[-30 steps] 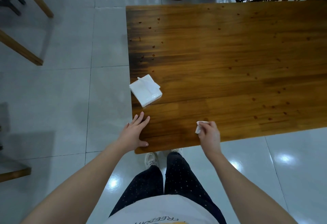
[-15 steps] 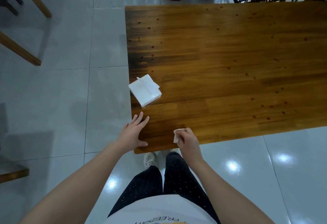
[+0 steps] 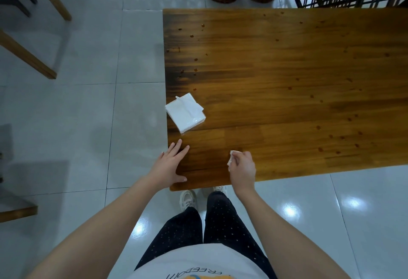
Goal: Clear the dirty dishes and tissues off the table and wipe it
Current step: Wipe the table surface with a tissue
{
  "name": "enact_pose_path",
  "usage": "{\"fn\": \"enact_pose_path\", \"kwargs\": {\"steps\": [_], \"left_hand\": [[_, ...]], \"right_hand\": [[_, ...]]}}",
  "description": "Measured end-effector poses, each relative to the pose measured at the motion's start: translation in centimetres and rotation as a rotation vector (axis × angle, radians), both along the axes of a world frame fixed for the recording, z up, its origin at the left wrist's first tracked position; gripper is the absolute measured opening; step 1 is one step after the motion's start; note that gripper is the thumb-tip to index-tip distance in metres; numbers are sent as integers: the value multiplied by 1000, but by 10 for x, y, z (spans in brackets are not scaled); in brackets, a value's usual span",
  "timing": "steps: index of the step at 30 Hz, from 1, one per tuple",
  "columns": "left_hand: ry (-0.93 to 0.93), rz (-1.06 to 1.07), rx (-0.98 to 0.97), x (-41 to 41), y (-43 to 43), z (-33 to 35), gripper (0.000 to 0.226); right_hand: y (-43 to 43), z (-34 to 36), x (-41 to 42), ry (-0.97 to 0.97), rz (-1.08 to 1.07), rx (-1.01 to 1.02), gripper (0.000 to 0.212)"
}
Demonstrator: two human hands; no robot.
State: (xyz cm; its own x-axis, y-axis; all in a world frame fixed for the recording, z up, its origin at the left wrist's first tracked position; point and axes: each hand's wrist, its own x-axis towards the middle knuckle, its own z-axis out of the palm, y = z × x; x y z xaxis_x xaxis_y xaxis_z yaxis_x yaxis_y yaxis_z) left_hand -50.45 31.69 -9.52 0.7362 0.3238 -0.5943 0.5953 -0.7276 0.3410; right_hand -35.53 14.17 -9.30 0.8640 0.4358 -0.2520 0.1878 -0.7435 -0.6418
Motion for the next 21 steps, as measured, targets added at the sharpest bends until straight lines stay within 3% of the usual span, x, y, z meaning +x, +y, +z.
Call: {"fn": "enact_pose_path", "kwargs": {"steps": [4, 8, 16, 21], "left_hand": [[-2, -8, 1, -4, 0, 1, 100], [-9, -7, 12, -5, 0, 1, 96], [-76, 155, 6, -7, 3, 2, 85], [-76, 245, 9, -2, 11, 2, 82]], "right_hand": [[26, -2, -25, -57, 261, 10, 23], [23, -4, -6, 5, 342, 34, 21], [13, 3, 97, -36, -67, -37, 26], [34, 2, 110, 51, -130, 6, 25]]}}
